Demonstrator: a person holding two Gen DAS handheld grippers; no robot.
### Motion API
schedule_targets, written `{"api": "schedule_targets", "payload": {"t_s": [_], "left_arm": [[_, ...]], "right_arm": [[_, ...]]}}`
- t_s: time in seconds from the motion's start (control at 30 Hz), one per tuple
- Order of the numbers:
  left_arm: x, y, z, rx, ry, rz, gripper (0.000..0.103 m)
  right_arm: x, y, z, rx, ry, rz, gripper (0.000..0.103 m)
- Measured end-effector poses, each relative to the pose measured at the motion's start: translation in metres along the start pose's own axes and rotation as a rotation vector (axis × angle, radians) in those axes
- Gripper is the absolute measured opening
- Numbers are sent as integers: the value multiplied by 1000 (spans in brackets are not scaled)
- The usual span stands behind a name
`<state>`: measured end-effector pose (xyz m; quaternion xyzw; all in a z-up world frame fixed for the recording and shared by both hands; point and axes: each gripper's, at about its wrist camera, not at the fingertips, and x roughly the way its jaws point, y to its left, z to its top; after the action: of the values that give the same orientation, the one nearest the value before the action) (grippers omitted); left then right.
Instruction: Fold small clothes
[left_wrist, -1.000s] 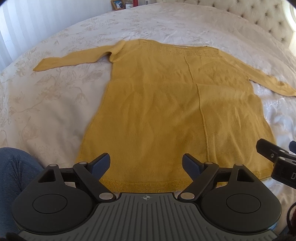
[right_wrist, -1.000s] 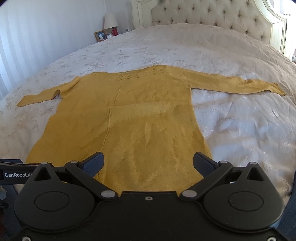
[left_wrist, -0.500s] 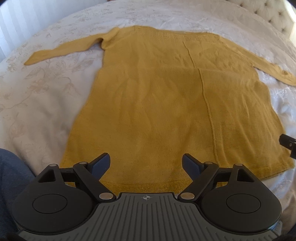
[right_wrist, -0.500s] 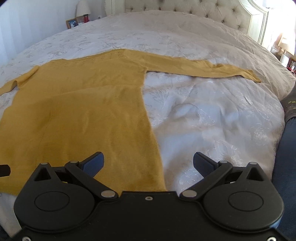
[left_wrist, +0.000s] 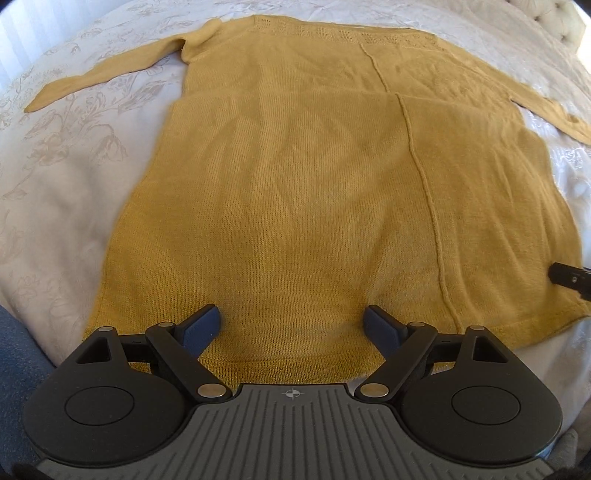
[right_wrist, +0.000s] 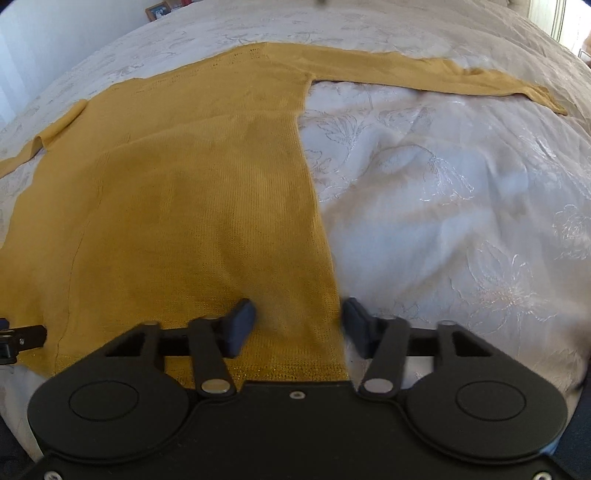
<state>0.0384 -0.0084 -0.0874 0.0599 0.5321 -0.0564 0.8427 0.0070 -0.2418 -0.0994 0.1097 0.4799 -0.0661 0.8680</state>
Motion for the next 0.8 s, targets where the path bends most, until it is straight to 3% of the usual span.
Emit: {"api": "schedule_targets", "payload": {"t_s": [0.07,0.13,0.27,0.47,0.53,0.57,0.6,0.67,0.73,0.8], "left_arm": [[0,0,1,3,2,-1,85],[1,-1,4,9,6,-4,85],[0,2,5,22,21,-18,85],[-3,6,2,54,34,-31,85],[-7,9,6,42,22,-43,84],[-12,11,9,24,1,-45,84],[-14,14,13,10,-22,-41,84],[-18,19,23,-10,-71,-16,84],[-15,22,37,-24,-101,7,84],[-10,24,52,-39,-128,19,84]], "right_arm": [[0,0,3,-19,19,29,19],[-2,2,3,-48,27,32,13],[-11,2,-2,-86,58,14,10],[-15,-7,-4,-40,80,15,11],[-17,-7,-1,-16,60,4,22],[-20,-6,1,-1,43,-6,35],[-24,-7,3,14,13,-15,55],[-29,-9,14,33,-58,-13,73],[-35,-4,23,35,-118,2,73],[-34,4,34,22,-153,26,81]]}}
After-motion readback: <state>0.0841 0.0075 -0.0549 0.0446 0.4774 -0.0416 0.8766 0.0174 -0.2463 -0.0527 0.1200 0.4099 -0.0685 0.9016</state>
